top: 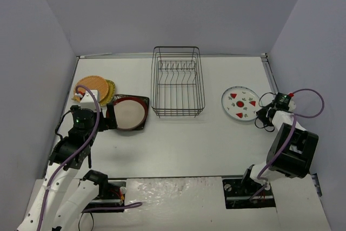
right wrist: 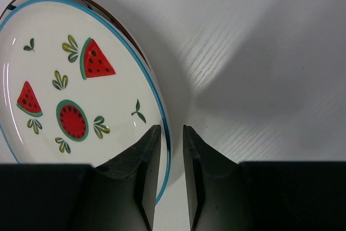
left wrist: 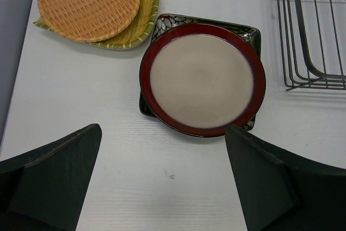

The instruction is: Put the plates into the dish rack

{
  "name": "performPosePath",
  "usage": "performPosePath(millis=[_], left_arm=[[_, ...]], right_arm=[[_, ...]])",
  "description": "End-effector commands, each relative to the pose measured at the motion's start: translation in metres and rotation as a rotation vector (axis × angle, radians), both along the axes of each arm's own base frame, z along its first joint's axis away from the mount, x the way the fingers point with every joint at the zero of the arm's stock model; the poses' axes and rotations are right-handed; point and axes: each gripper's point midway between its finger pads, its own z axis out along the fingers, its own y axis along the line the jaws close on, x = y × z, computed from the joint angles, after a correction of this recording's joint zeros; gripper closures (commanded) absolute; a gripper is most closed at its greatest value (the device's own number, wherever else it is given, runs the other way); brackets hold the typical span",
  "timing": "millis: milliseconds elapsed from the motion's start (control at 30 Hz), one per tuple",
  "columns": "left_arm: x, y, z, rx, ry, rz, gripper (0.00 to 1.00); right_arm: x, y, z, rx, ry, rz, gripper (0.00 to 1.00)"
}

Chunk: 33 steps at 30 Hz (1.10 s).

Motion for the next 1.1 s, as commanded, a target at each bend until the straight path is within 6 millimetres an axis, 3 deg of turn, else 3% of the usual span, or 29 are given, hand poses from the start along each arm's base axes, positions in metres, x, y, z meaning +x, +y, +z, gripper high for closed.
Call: performPosePath(millis=[0, 233, 567, 1067], left_arm=[[0.011, -0.002, 0.023, -0.013, -0.090, -0.001, 0.03], [0.010, -0.001, 0.024, -0.008, -0.095, -0.002, 0.03], [0.010, -0.004, 0.024, -0.003, -0.097, -0.020, 0.03], [0.011, -0.005, 0.024, 0.001, -0.104, -0.023, 0.03]], right_arm=[[0.006, -0.011, 0.002, -0.037, -0.028, -0.019, 0.86], [0.000, -0.013, 0.007, -0.057, -0.030, -0.040, 1.00], [-0.008, -0.017, 0.030, -0.061, -0.050, -0.088, 1.00], [-0.046, -0.014, 0.018, -0.035, 0.017, -0.163, 1.00]])
